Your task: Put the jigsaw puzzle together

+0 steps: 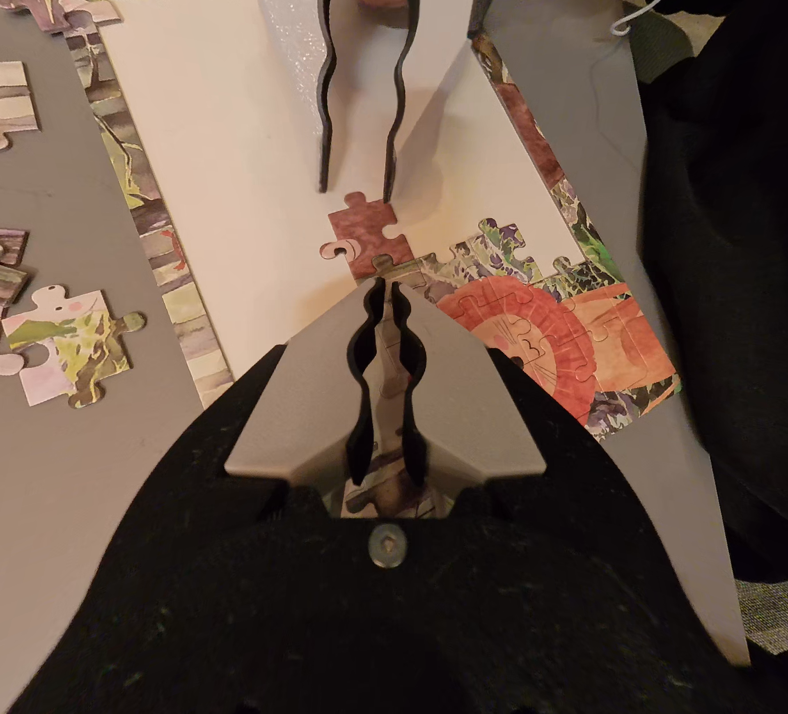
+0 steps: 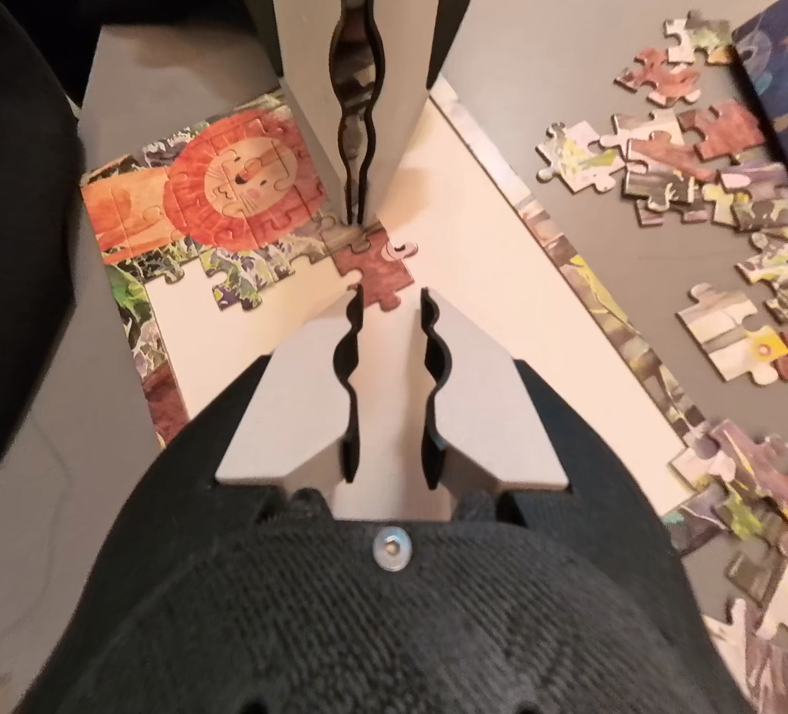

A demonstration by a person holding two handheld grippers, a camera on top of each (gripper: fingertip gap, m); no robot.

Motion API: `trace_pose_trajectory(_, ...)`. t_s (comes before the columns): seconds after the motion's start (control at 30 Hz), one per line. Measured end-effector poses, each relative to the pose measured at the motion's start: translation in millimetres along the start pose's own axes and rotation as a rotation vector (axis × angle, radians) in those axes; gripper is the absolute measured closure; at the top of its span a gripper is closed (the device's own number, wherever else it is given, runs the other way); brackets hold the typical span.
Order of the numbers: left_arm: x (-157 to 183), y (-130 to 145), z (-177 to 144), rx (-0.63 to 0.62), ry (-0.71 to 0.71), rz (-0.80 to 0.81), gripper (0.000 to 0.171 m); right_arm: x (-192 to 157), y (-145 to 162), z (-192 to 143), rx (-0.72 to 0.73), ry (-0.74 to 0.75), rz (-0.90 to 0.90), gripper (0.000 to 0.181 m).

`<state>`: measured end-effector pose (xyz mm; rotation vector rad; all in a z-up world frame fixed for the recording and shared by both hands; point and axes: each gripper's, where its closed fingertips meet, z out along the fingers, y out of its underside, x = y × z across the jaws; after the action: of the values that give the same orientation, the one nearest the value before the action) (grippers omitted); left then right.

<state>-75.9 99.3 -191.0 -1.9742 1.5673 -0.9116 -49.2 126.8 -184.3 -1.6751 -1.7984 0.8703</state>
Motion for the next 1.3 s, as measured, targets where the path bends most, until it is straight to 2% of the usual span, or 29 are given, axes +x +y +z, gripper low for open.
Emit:
trace_pose_trajectory(0.13, 0, 0, 0, 0.0, 0.0, 0.0, 0.169, 1, 8, -2, -0.017, -0.016, 0.024, 0.157)
trace_pose_trajectory(0.37, 0, 0, 0, 0.001, 0.004, -0.009, 0.169, -11, 4, 3, -0.003, -0.063, 0.022, 0.159)
trace_pose_trajectory(0.67, 0, 0, 0, 0.002, 0.005, -0.015, 0.17, -12, 5, 1, -0.002, -0.06, 0.02, 0.159)
trace_pose_trajectory(0.8, 1, 1, -1, -0.007, 0.002, 0.007, 0.17, -6, 4, -4, -0.004, -0.023, 0.0, 0.154)
trace_pose_trajectory(0.87, -4, 0, -7, -0.003, -0.043, 0.032, 0.17, 5, -6, -13, 0.06, 0.026, 0.018, 0.152)
trace_pose_trajectory(1.07, -41, -24, -53, 0.238, -0.209, -0.067, 0.171, 51, -31, -48, 0.296, 0.187, 0.127, 0.153)
trace_pose_trajectory(1.17, -61, -26, -71, 0.297, -0.323, -0.108, 0.171, 65, -30, -58, 0.329, 0.261, 0.143, 0.154)
trace_pose_trajectory(1.3, -79, -21, -81, 0.289, -0.451, -0.122, 0.171, 73, -26, -61, 0.299, 0.334, 0.126, 0.155)
